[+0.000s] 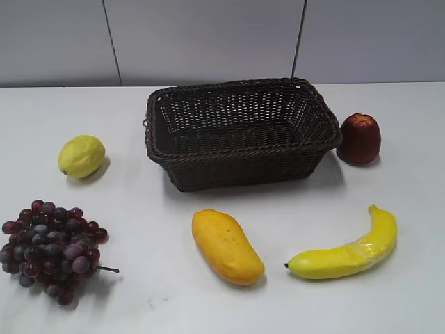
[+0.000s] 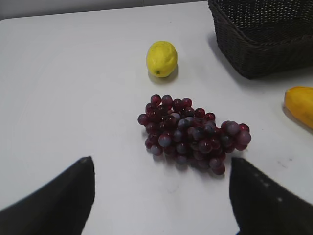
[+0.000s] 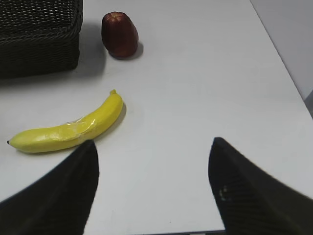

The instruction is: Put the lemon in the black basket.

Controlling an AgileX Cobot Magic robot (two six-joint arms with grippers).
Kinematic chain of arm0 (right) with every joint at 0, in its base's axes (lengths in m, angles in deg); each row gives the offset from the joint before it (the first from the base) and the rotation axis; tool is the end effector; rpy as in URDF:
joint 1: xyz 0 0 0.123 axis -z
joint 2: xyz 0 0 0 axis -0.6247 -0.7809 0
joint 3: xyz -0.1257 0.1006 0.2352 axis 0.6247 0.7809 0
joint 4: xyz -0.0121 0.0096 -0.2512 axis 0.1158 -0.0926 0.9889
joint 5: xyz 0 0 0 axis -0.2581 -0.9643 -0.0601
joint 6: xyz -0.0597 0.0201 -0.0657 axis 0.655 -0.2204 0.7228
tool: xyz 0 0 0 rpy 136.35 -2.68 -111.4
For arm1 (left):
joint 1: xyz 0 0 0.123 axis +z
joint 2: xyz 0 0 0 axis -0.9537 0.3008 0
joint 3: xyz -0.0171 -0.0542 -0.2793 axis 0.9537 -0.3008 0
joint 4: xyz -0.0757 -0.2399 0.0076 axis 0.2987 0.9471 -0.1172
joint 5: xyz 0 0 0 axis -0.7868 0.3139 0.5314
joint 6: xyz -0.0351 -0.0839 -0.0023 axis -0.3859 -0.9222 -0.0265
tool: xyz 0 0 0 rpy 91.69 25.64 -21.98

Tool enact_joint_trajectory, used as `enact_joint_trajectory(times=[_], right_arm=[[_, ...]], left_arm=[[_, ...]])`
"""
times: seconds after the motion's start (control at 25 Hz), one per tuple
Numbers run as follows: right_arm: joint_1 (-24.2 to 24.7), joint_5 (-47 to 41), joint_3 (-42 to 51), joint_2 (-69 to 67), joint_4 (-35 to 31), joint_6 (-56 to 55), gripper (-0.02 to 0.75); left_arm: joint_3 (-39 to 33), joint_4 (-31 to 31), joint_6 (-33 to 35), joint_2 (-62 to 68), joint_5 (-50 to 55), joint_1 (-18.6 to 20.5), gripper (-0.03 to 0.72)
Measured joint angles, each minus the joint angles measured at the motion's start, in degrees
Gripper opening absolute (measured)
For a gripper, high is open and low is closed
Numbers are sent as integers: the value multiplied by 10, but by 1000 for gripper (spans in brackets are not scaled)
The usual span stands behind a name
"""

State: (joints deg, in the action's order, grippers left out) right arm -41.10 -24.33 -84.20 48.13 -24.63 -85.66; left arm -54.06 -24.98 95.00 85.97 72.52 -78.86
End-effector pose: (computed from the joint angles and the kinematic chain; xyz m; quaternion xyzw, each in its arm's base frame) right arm -0.0050 0.0008 0.2774 0.0152 0.8494 0.0383 0.5261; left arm -0.0073 -0.0095 0.2715 0.1370 0.8513 -0.0418 0.5048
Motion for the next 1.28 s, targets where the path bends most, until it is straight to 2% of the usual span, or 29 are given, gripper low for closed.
enact_joint_trajectory(times=[0.44,0.84,1.08,1.28], right_arm=[[0,0,0,0,0,0,571],[0,0,0,0,0,0,571],[0,0,0,0,0,0,571],[0,0,0,0,0,0,571]], left_arm=[[0,0,0,0,0,0,641],[2,0,0,1,-8,0,599],[13,22,0,105,-140,0,599],[15,55,0,290,-280,0,599]])
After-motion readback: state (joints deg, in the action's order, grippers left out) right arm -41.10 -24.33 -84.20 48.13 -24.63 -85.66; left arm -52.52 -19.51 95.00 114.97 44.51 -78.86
